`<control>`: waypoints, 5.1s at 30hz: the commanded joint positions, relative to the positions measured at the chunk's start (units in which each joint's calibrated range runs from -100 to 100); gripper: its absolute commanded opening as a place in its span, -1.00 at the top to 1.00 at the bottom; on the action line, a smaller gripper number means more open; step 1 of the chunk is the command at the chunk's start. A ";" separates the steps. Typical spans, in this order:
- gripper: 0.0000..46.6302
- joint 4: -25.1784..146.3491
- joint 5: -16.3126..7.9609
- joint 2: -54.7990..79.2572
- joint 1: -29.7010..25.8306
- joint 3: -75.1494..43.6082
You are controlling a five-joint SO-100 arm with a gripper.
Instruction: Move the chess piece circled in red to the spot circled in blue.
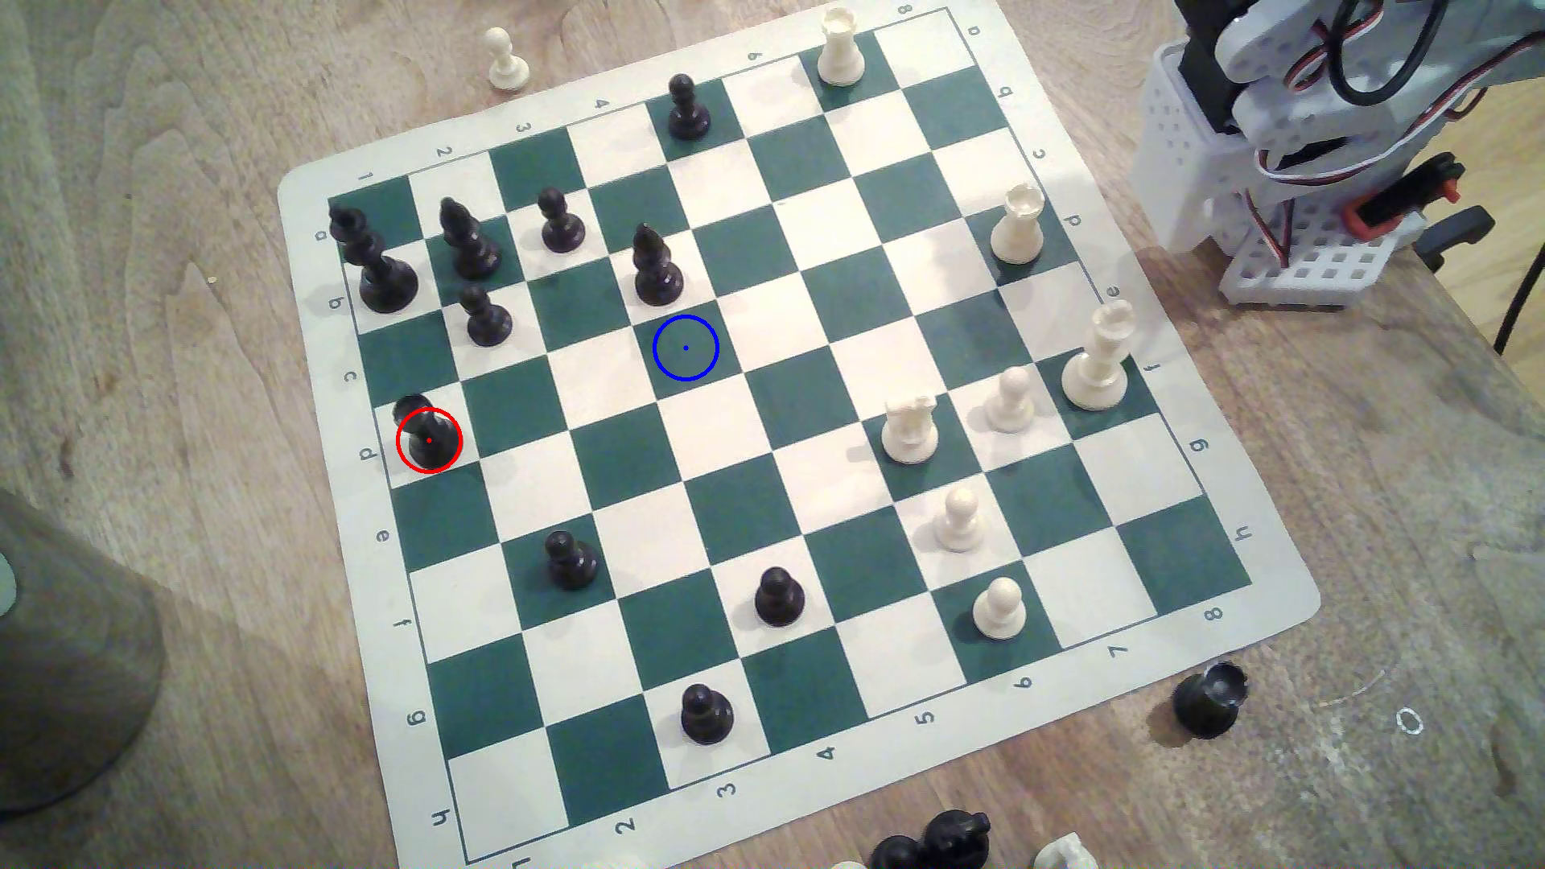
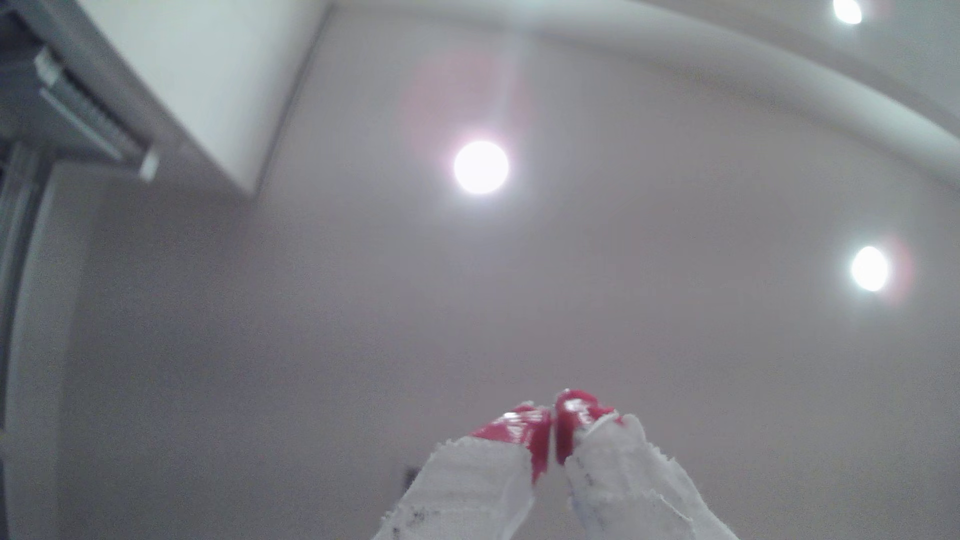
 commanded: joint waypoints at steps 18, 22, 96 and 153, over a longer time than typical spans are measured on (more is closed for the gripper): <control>0.99 54.09 -0.05 -0.11 -0.61 -20.76; 0.99 69.16 -0.10 -0.11 -0.84 -25.75; 0.23 144.59 -12.89 113.72 -0.84 -118.14; 0.22 140.25 -12.75 129.17 1.43 -124.84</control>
